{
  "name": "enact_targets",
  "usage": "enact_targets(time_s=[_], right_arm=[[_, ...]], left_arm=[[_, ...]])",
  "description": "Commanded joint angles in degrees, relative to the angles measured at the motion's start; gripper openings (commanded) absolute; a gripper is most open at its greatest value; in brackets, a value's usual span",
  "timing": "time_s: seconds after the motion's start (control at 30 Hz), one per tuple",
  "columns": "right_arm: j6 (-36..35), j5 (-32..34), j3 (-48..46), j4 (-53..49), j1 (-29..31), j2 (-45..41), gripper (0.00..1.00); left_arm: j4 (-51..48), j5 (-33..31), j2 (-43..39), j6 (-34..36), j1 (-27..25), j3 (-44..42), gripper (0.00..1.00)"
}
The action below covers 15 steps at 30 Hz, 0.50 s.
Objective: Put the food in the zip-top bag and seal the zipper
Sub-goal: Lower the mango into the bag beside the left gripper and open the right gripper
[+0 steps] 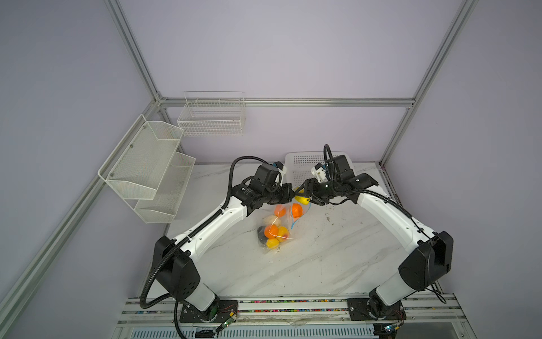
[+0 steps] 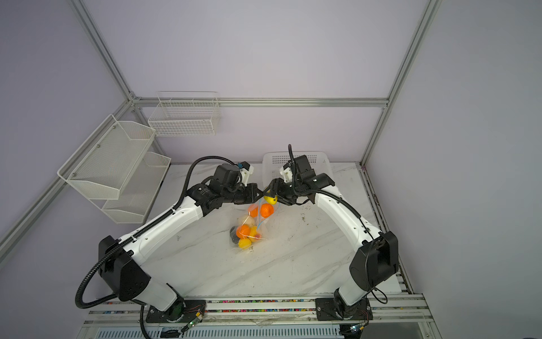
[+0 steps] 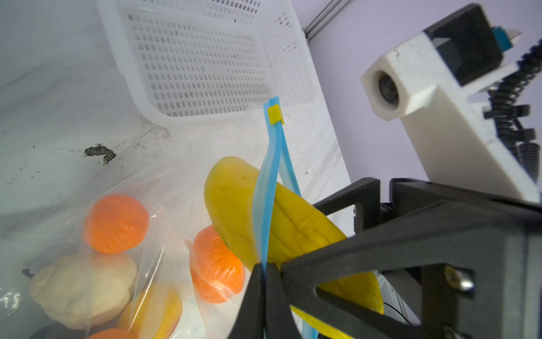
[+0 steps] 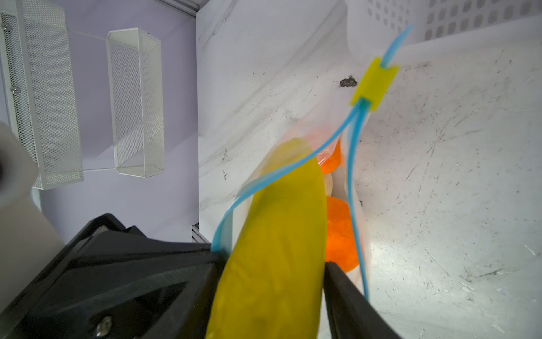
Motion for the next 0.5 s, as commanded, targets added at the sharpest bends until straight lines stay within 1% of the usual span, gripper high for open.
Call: enact_targets(time_s=[0.0, 0.13, 0.27, 0.47], right_arm=[[0.45, 2.49, 1.39, 0.42, 0.3, 0.72, 0.62], [-0.43, 4.11, 2.65, -0.66, 0.32, 0.88, 0.64], [-0.63, 5.38, 2.74, 0.32, 0.31, 0.45, 0.66], [-2.15, 6.88, 4.01, -0.21, 0.31, 0.98, 0.69]], left_arm=[[1.52, 1.26, -3.68, 0.48, -0.32, -0.29, 0.0], [1.31, 1.1, -4.42, 0.95, -0.13, 0.34, 0.0], [0.24, 1.65, -3.76, 1.19, -0.2, 1.64, 0.0], [0.36, 1.03, -3.41, 0.94, -0.07, 1.21, 0.0]])
